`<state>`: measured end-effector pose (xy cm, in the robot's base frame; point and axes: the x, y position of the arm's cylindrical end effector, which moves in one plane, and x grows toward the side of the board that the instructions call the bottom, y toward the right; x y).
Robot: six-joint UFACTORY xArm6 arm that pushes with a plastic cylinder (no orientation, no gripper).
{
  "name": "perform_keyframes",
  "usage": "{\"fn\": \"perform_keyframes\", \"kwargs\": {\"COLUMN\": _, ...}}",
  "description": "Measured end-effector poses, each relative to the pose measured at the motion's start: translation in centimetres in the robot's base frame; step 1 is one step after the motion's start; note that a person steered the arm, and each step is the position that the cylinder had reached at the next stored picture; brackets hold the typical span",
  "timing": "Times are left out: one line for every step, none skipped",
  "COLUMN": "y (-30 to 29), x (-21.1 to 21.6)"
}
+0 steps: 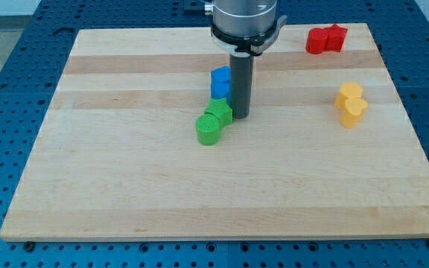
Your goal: Nudge green circle below the green star
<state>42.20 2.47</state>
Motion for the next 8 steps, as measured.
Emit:
{"fn": "perform_keyframes", "kwargs": {"y": 1.7, "x": 0.0}}
{"fn": "perform_keyframes", "kwargs": {"y": 2.6, "x": 4.3}}
{"fn": "perform_keyframes", "kwargs": {"y": 1.7, "x": 12.0}}
{"fn": "perform_keyframes", "kwargs": {"y": -2.1, "x": 13.6}}
{"fn": "perform_keyframes", "kwargs": {"y": -9.5, "x": 15.5}}
{"fn": "perform_keyframes", "kwargs": {"y": -17.4, "x": 14.4}}
{"fn": "perform_keyframes", "kwargs": {"y": -22.1, "x": 8.1}}
{"fn": "perform_keyframes", "kwargs": {"y": -23.3, "x": 4.3}}
